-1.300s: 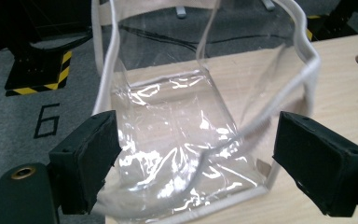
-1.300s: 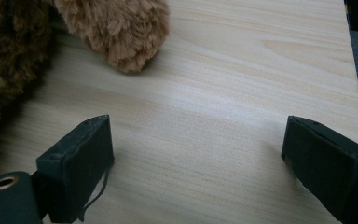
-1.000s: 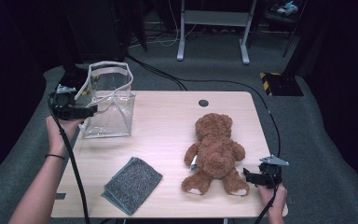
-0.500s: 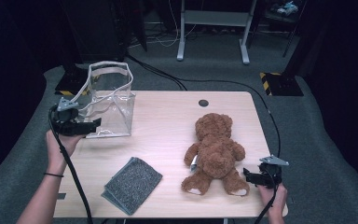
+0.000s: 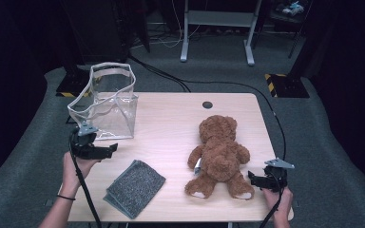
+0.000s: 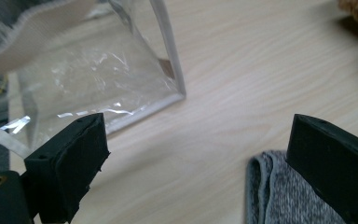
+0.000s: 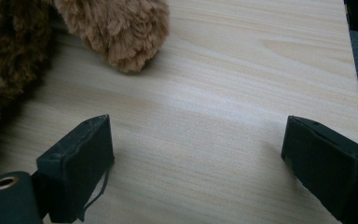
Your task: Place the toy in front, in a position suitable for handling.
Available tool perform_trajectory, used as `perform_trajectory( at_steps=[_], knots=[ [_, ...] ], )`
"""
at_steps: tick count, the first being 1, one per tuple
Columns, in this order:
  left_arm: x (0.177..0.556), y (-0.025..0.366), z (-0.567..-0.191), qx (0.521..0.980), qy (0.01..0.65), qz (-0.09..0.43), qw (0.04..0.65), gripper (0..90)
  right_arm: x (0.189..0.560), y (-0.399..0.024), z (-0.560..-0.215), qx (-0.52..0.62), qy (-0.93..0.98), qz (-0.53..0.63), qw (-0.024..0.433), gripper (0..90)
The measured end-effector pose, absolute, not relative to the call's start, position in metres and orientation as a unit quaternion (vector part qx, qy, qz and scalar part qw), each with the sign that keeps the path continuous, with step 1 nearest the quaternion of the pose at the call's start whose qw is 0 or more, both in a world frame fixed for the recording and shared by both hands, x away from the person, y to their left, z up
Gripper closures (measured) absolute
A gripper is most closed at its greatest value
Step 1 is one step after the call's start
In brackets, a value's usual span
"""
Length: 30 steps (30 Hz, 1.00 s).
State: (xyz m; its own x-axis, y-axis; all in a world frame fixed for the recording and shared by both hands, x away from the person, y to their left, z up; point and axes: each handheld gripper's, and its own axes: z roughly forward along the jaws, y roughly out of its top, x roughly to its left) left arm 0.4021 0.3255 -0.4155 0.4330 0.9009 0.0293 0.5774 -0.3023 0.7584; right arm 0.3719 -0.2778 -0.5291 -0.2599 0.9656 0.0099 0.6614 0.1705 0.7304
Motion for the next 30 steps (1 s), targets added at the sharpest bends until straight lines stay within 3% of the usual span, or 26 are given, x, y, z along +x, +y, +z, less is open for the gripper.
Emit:
perform_trajectory(
  at_steps=[10,23,30],
  knots=[
    [0.385,0.302,-0.473,0.803,0.47,0.163,0.328,2.8,0.372,-0.278,-0.529,0.56,0.727,0.319,0.239,8.4],
    [0.376,0.289,-0.519,0.82,0.465,0.155,0.295,1.6,0.373,-0.275,-0.529,0.565,0.723,0.314,0.243,5.5],
    [0.368,0.29,-0.529,0.804,0.461,0.186,0.327,0.0,0.376,-0.275,-0.527,0.579,0.724,0.293,0.233,1.3]
  ],
)
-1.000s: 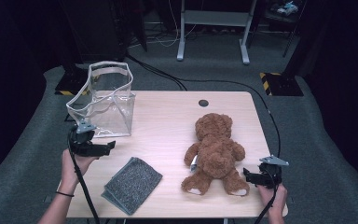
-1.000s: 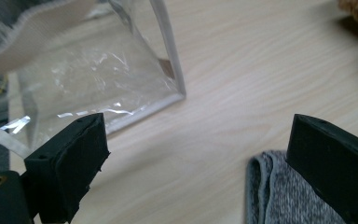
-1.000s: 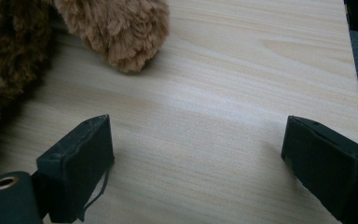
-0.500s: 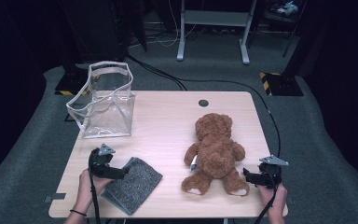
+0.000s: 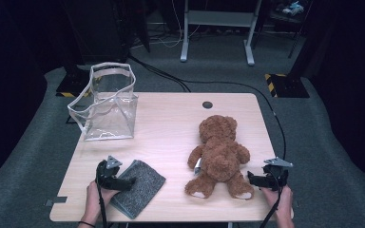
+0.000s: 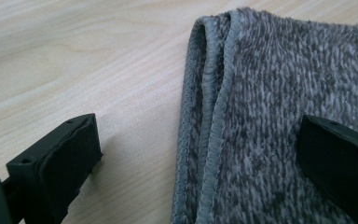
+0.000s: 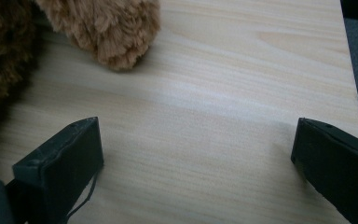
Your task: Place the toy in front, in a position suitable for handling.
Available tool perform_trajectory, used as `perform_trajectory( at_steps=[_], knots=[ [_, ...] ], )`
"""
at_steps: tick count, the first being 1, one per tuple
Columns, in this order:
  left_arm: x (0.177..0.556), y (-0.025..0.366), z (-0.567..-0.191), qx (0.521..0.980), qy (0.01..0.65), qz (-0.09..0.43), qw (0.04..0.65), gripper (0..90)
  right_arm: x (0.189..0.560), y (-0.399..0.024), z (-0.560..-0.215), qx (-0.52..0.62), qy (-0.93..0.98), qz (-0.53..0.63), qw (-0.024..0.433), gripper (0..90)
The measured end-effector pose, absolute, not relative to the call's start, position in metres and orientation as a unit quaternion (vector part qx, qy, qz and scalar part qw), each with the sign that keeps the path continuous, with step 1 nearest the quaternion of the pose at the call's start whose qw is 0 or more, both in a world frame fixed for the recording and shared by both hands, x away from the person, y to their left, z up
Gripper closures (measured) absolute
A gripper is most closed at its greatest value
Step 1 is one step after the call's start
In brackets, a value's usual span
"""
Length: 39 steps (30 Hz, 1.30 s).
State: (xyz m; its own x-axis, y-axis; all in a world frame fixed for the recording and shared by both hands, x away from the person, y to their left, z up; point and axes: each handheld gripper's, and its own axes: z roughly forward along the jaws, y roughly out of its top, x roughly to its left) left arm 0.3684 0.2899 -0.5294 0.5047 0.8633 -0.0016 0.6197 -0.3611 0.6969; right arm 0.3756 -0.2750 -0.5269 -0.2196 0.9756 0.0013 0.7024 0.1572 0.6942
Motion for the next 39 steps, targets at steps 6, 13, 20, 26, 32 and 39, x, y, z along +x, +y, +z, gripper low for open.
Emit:
perform_trajectory(
  at_steps=[6,13,20,26,32,39],
  knots=[
    [0.364,0.289,-0.532,0.789,0.473,0.192,0.34,0.0,0.381,-0.274,-0.518,0.606,0.72,0.275,0.198,0.0],
    [0.364,0.289,-0.532,0.79,0.472,0.192,0.341,0.0,0.385,-0.279,-0.474,0.618,0.703,0.304,0.178,0.0],
    [0.364,0.289,-0.532,0.79,0.472,0.192,0.341,0.0,0.397,-0.255,-0.431,0.6,0.715,0.319,0.165,0.0],
    [0.364,0.289,-0.532,0.789,0.473,0.194,0.342,0.0,0.416,-0.224,-0.407,0.586,0.73,0.323,0.141,0.0],
    [0.364,0.289,-0.532,0.788,0.473,0.194,0.342,0.1,0.438,-0.192,-0.393,0.575,0.747,0.309,0.127,0.0],
    [0.364,0.289,-0.532,0.789,0.472,0.195,0.341,0.1,0.467,-0.165,-0.4,0.575,0.757,0.294,0.098,0.3]
  ],
)
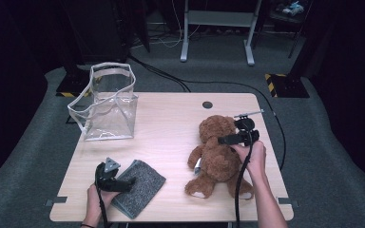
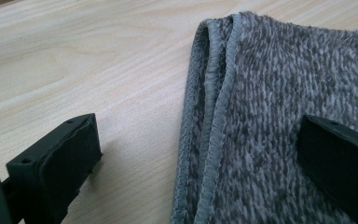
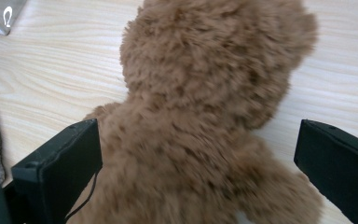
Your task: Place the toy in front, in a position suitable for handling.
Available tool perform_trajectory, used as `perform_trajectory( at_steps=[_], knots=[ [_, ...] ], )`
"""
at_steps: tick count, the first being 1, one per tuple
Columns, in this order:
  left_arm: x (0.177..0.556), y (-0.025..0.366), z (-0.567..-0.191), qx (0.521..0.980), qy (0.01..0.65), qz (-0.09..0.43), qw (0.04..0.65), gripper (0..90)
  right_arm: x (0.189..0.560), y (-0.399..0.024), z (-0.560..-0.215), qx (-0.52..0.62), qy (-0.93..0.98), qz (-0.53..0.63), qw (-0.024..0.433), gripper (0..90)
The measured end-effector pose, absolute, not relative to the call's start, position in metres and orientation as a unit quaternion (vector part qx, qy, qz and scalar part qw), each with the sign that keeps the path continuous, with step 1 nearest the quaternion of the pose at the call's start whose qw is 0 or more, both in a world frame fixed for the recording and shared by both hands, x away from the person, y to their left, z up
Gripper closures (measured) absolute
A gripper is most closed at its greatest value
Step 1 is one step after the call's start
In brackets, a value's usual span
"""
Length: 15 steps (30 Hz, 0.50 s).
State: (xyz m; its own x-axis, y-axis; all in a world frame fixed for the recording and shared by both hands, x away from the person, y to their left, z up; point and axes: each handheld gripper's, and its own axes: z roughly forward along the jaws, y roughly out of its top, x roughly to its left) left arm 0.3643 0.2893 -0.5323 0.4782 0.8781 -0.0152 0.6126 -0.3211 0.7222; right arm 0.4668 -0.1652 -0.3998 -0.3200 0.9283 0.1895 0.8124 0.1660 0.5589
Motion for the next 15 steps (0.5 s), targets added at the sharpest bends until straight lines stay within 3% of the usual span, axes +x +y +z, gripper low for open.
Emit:
perform_trajectory(
  at_steps=[9,15],
  knots=[
    [0.364,0.289,-0.532,0.788,0.473,0.194,0.342,0.1,0.49,-0.141,-0.417,0.61,0.742,0.273,0.053,2.8],
    [0.364,0.289,-0.532,0.788,0.473,0.194,0.342,0.1,0.493,-0.139,-0.433,0.622,0.742,0.242,0.067,12.5]
  ],
)
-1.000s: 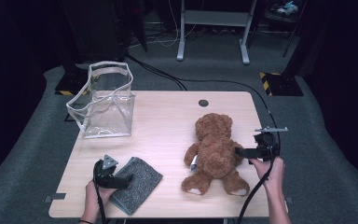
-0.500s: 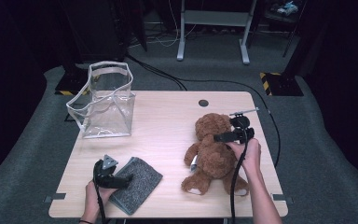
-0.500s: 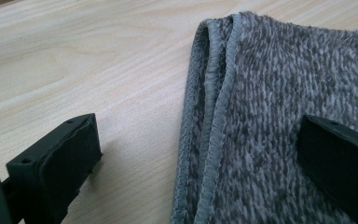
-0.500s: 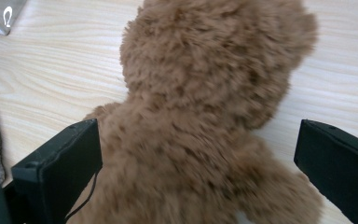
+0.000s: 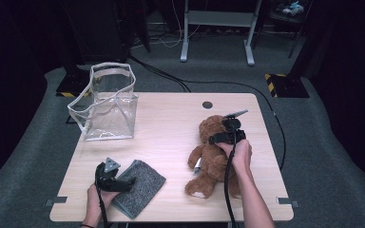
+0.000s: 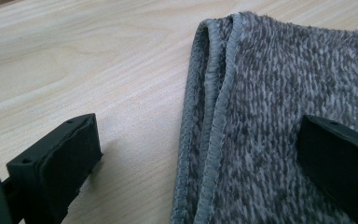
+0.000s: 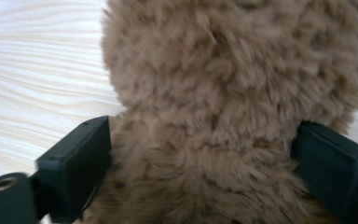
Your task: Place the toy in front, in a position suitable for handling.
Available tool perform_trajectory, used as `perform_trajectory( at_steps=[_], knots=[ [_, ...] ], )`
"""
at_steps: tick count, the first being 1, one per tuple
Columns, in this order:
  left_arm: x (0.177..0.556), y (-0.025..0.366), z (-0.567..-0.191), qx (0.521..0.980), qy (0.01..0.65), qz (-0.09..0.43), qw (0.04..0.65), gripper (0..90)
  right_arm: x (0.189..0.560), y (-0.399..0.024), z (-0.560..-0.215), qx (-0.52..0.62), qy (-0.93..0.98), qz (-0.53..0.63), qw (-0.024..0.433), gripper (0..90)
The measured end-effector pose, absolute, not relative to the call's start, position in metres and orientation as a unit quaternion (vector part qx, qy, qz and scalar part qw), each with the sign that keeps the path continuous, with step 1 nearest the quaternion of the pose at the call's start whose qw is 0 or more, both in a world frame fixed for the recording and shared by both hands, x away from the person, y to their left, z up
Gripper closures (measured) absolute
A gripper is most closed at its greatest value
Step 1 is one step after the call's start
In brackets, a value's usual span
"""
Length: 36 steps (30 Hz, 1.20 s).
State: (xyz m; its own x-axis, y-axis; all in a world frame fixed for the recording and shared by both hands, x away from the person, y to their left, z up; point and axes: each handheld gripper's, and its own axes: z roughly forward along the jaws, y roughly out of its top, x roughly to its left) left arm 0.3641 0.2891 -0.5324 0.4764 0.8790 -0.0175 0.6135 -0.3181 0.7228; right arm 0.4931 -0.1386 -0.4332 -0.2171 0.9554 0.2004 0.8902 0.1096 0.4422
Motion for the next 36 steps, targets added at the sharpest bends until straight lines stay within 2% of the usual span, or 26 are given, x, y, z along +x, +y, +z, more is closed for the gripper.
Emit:
perform_trajectory(
  at_steps=[3,4,5,6,7,8,13,21,36],
  knots=[
    [0.364,0.289,-0.532,0.789,0.473,0.194,0.342,0.1,0.491,-0.141,-0.437,0.619,0.741,0.25,0.076,18.4],
    [0.364,0.289,-0.532,0.788,0.473,0.194,0.342,0.1,0.49,-0.143,-0.439,0.614,0.744,0.253,0.074,26.8],
    [0.364,0.289,-0.532,0.788,0.473,0.194,0.342,0.1,0.49,-0.143,-0.44,0.609,0.748,0.252,0.079,31.0],
    [0.364,0.289,-0.532,0.788,0.473,0.194,0.342,0.1,0.49,-0.143,-0.44,0.609,0.748,0.252,0.079,31.0],
    [0.364,0.289,-0.532,0.788,0.473,0.194,0.342,0.1,0.489,-0.143,-0.442,0.609,0.748,0.252,0.077,38.6],
    [0.364,0.289,-0.532,0.788,0.473,0.194,0.342,0.1,0.489,-0.143,-0.442,0.609,0.748,0.252,0.077,38.6],
    [0.364,0.289,-0.532,0.789,0.473,0.192,0.341,0.2,0.488,-0.146,-0.448,0.611,0.743,0.262,0.075,52.6],
    [0.364,0.289,-0.532,0.788,0.474,0.194,0.342,0.2,0.484,-0.146,-0.447,0.597,0.748,0.277,0.09,59.4],
    [0.364,0.289,-0.532,0.788,0.474,0.194,0.342,0.2,0.485,-0.153,-0.429,0.554,0.764,0.318,0.093,63.6]
  ],
)
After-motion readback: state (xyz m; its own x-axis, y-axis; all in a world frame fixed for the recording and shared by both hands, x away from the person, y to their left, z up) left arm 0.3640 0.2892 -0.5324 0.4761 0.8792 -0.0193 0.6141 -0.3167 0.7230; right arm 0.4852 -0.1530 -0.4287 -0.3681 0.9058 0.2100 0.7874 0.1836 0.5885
